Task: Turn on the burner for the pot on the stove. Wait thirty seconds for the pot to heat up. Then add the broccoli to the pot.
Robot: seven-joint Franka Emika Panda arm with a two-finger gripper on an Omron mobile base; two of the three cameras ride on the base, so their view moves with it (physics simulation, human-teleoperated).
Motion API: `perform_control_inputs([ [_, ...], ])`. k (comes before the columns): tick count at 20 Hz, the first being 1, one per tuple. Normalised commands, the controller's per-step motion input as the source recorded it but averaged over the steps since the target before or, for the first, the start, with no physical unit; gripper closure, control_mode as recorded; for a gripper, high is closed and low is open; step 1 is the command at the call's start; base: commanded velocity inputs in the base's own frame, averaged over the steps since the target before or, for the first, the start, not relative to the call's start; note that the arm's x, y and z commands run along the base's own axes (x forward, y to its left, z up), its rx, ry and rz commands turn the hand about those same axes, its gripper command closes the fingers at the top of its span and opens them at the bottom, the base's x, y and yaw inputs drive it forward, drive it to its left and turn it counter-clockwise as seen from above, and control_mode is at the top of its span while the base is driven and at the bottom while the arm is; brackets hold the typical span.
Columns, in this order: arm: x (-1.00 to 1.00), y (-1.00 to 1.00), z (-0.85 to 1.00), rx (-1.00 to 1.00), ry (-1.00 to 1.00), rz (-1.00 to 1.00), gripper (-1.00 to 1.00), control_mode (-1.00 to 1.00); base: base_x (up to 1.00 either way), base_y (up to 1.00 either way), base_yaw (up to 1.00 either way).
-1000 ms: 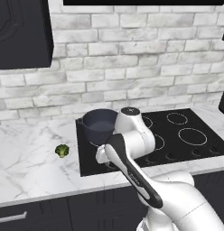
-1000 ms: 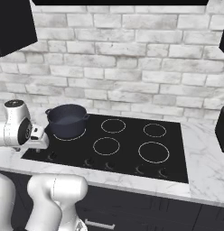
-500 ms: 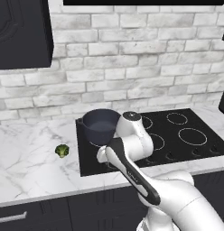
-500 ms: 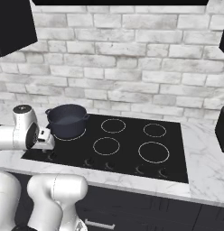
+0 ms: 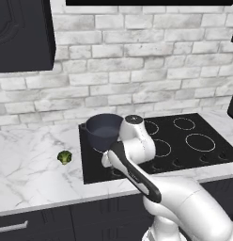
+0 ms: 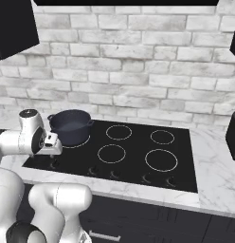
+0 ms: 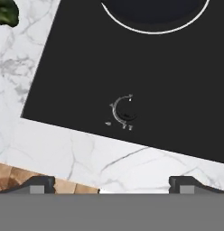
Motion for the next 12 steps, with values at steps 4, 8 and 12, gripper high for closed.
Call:
perform_control_inputs([
  [4, 0.04, -0.03, -0.21, -0.04, -0.04, 0.00, -1.00, -1.00, 0.00, 0.00, 0.00],
  [8, 0.00, 0.00, -0.42, 0.00, -0.04, 0.00, -1.00, -1.00, 0.00, 0.00, 0.00],
  [12, 0.12, 0.00, -0.32, 0.00, 0.00, 0.00, -1.00, -1.00, 0.00, 0.00, 0.00],
])
